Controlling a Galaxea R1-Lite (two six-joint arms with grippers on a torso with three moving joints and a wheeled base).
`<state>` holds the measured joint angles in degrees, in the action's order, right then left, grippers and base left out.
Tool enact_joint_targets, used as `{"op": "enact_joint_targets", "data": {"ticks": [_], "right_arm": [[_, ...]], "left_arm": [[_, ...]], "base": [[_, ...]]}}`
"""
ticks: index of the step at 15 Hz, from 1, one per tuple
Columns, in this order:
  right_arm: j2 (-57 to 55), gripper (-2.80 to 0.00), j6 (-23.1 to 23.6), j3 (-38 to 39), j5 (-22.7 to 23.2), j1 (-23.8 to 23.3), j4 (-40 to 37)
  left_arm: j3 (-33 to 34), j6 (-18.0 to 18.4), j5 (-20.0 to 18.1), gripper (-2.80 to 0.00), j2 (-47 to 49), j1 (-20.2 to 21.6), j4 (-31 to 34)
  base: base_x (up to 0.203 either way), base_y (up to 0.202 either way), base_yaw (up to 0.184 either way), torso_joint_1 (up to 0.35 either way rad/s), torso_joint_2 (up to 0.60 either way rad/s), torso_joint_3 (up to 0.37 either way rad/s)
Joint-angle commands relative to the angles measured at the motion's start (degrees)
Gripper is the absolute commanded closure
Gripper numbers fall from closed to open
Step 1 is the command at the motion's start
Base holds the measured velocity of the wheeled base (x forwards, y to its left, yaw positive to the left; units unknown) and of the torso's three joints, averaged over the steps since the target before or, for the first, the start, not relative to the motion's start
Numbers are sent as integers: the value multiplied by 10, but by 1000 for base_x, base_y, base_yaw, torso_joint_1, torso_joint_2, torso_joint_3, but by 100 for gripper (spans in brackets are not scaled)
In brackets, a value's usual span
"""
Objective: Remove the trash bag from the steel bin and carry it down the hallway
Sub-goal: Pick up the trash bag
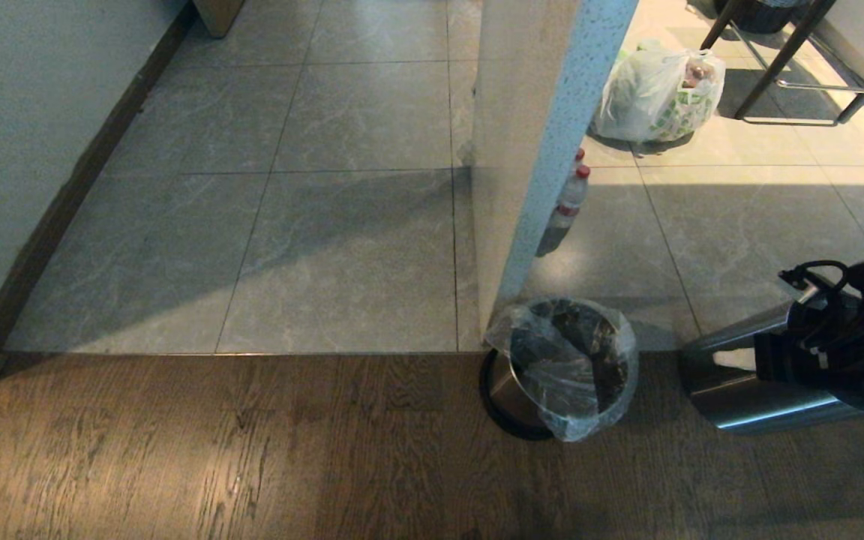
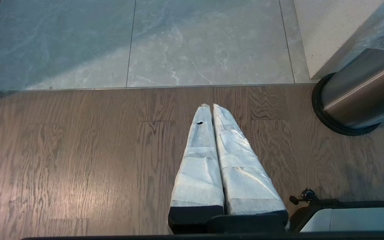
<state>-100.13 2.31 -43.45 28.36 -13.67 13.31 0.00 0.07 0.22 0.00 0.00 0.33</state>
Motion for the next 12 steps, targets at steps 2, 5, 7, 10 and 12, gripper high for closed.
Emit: {"op": "enact_joint_targets", "data": {"ticks": [2,5,7,10,12], "right_arm": [[-58,0,1,0,2,8,6],[-110,0,-3,-22,1,22,6],[-140,-280,-5,-41,2,33,6],[-165,-280,-14,-68,7,46,8],[-172,-280,-16,-81,8,47,11]], "left_arm": [[0,0,0,0,-1,0,0],[0,0,0,0,-1,0,0],[0,0,0,0,-1,0,0],[0,0,0,0,0,0,0],[0,0,0,0,-1,0,0]], "base": [[0,0,0,0,0,0],[0,0,0,0,0,0],[0,0,0,0,0,0],[0,0,0,0,0,0],[0,0,0,0,0,0]]}}
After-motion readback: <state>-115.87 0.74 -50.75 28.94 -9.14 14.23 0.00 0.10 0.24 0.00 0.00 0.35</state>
